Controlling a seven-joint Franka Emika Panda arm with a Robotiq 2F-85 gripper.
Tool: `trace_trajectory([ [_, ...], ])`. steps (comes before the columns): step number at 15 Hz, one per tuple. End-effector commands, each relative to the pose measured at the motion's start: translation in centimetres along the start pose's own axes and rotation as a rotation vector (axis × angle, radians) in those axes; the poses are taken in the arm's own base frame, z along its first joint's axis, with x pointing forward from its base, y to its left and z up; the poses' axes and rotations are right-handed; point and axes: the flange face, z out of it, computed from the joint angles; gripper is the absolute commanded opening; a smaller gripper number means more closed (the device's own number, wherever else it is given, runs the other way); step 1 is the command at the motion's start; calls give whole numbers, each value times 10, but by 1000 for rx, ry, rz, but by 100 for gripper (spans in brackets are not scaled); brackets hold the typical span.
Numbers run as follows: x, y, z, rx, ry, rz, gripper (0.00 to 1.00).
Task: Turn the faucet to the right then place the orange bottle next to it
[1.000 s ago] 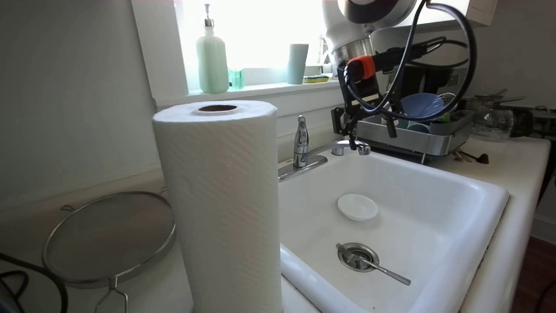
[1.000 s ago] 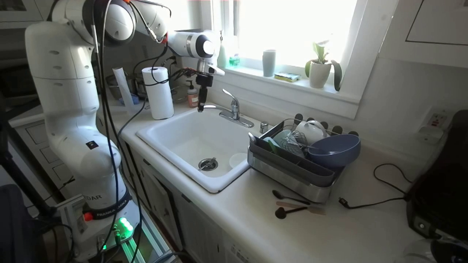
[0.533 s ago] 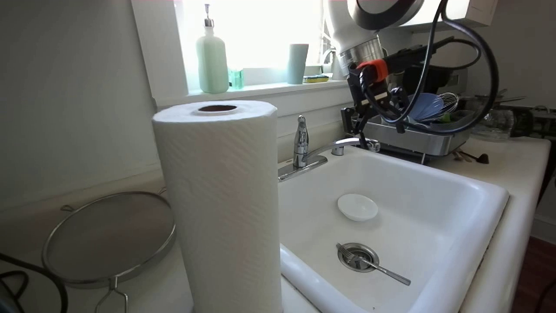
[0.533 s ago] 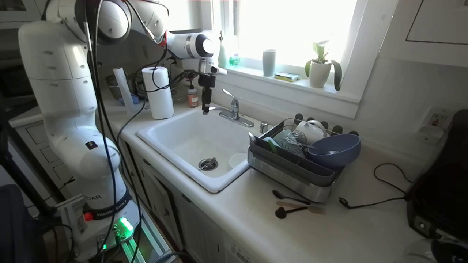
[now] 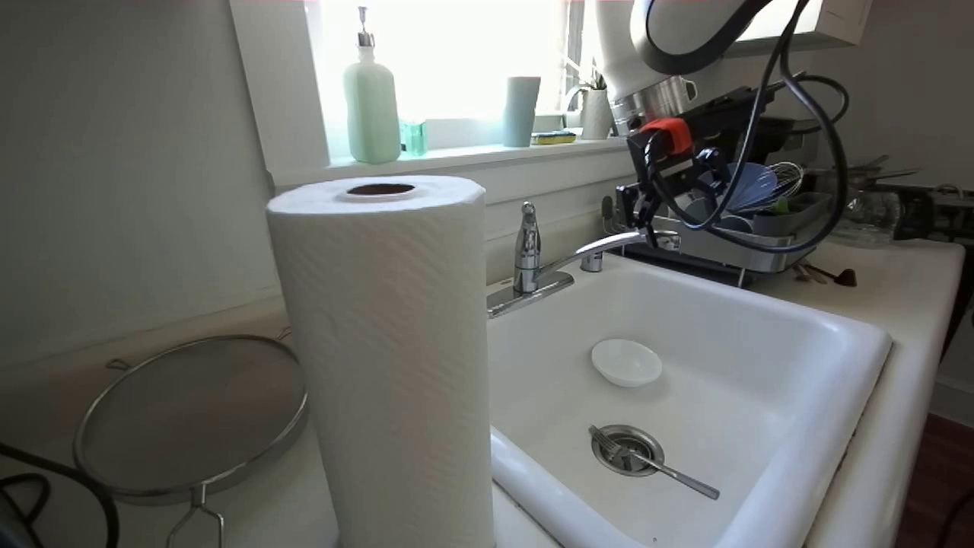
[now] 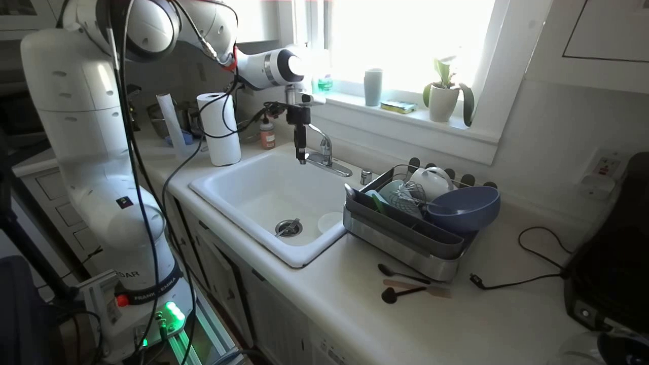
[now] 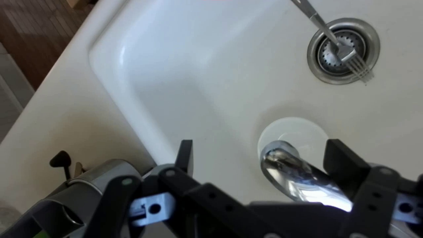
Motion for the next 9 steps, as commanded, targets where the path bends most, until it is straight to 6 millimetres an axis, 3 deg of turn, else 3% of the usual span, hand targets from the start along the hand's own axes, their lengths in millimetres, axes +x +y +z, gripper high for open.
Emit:
trace_trajectory([
  [1,27,26,7,44,82,116,100],
  [9,71,49,14,228,215,296,100],
])
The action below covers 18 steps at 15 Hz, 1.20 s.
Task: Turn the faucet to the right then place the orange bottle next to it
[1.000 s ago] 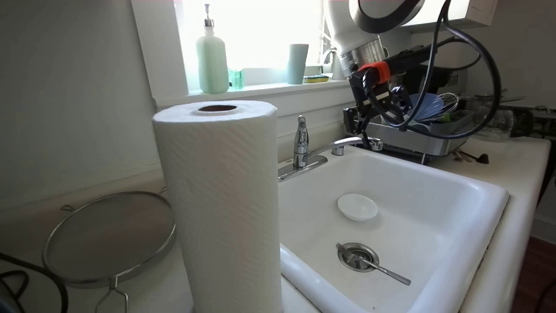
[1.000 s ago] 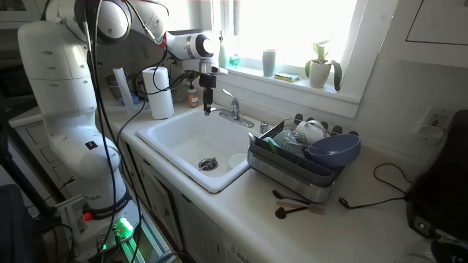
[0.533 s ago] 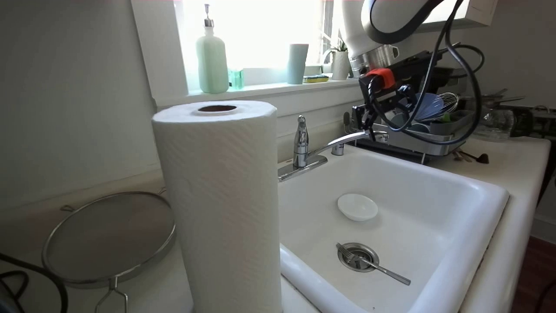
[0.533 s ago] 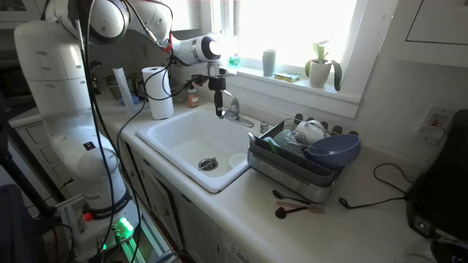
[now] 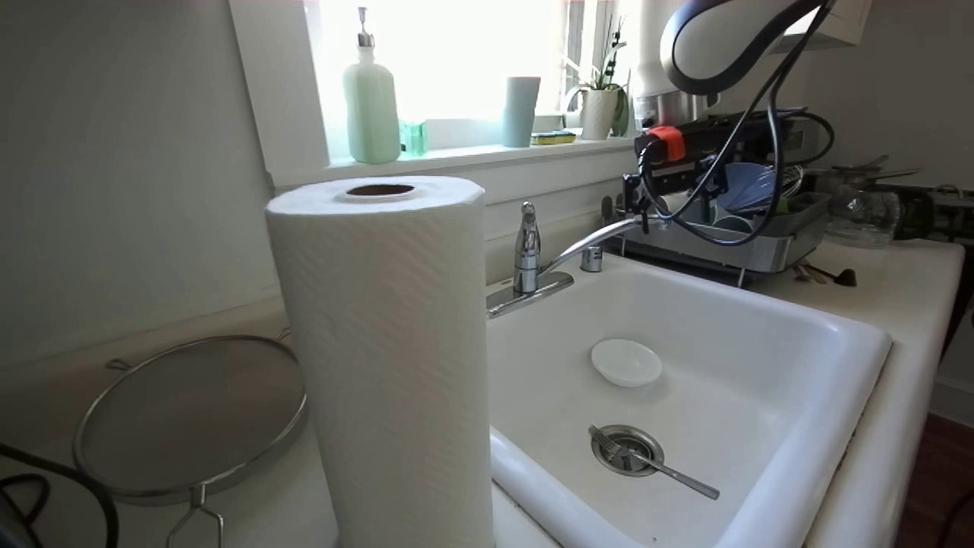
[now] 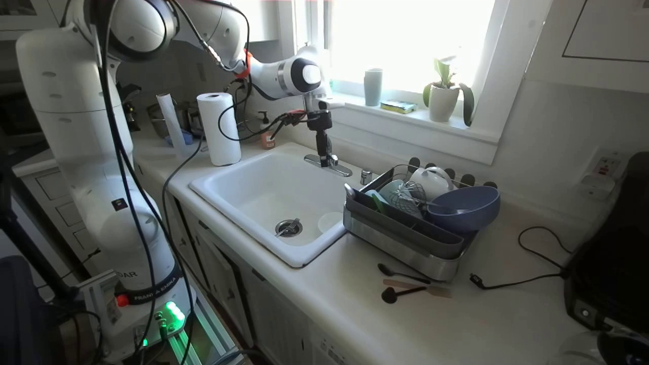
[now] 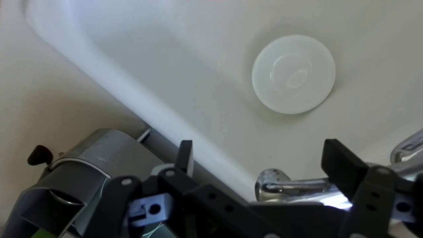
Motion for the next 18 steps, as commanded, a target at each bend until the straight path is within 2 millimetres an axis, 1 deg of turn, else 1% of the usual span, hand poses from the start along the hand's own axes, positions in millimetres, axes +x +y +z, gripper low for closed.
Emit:
trace_trajectory([
  [1,15,4,-3,95,96,88,100],
  [2,13,2,1,100,81,95,100],
  [4,-7,-9,-3,126,3,34,100],
  [7,-57,-31,-27,178,-101,-131,100],
  [10,-109,-45,-51,174,-195,-288,100],
  [11,-126,-49,-58,162,-208,-350,100],
  [13,-152,-57,-74,139,-196,-473,100],
  [15,-171,-66,-90,123,-175,-593,100],
  [18,-187,-83,-108,127,-105,-706,100],
])
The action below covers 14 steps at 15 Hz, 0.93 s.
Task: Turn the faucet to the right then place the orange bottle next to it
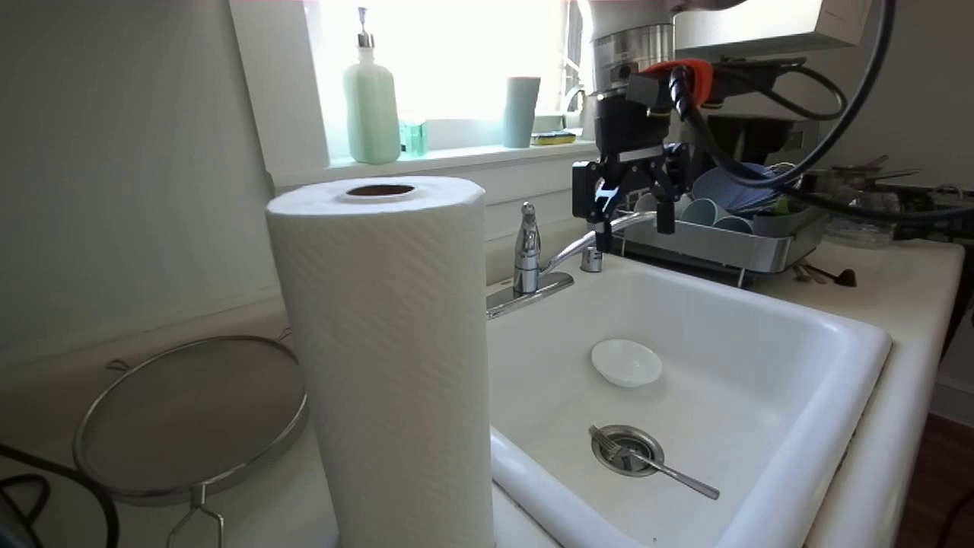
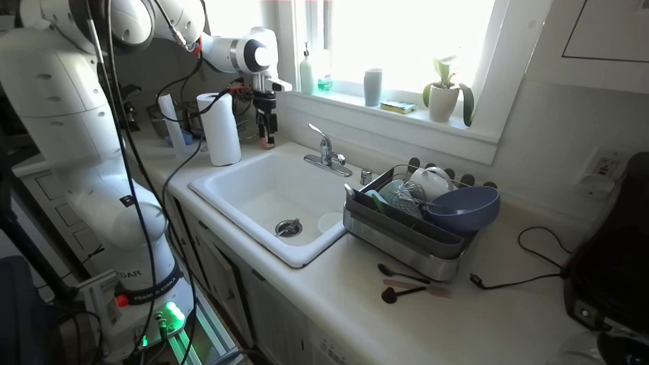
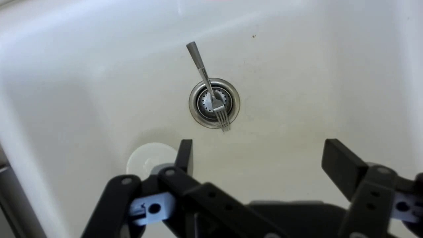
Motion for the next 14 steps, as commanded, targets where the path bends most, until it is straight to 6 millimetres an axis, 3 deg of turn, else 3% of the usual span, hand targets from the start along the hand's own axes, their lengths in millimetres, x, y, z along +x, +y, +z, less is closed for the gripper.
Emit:
trace_trajectory([
  [1,-3,-24,-18,-28,46,-145,100],
  [5,14,-52,-38,21,151,-208,100],
  [9,45,-81,-56,166,211,-69,100],
  [14,60,-126,-60,211,100,155,100],
])
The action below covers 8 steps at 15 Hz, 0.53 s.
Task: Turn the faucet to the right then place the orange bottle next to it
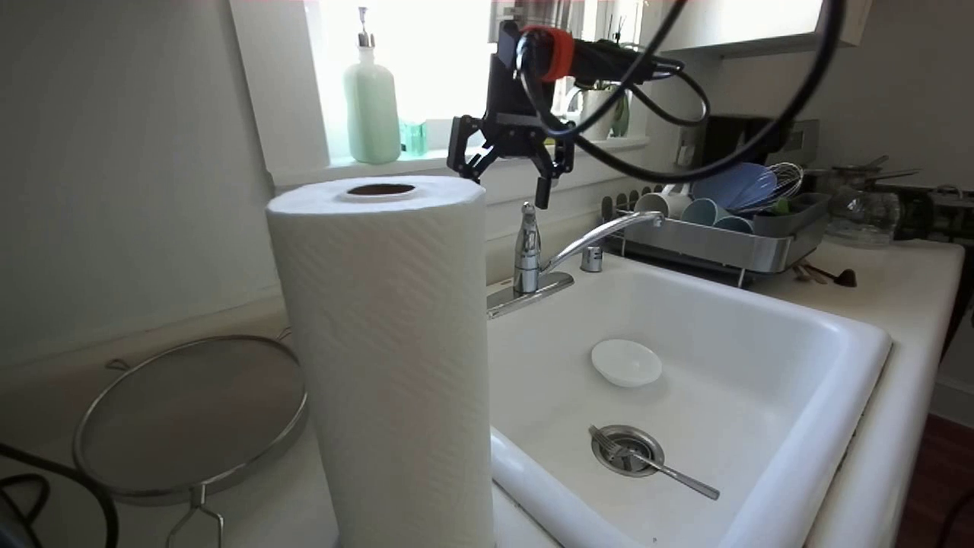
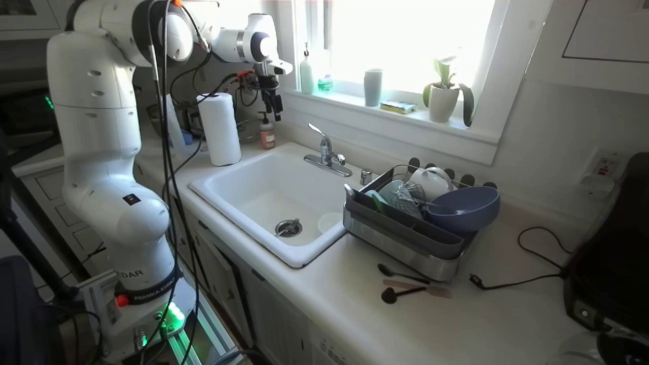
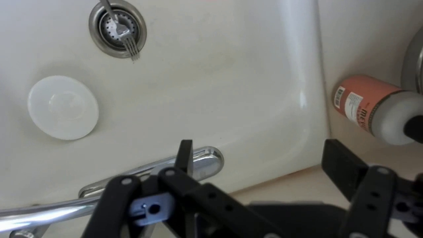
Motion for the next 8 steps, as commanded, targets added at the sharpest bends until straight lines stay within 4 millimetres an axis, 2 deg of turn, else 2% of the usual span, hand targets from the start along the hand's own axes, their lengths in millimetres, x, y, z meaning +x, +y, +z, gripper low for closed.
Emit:
trace_trajectory([
  [1,9,-44,5,13,-83,171,100],
  [5,16,-87,13,94,-136,338,100],
  [8,21,-110,14,123,-170,472,100],
])
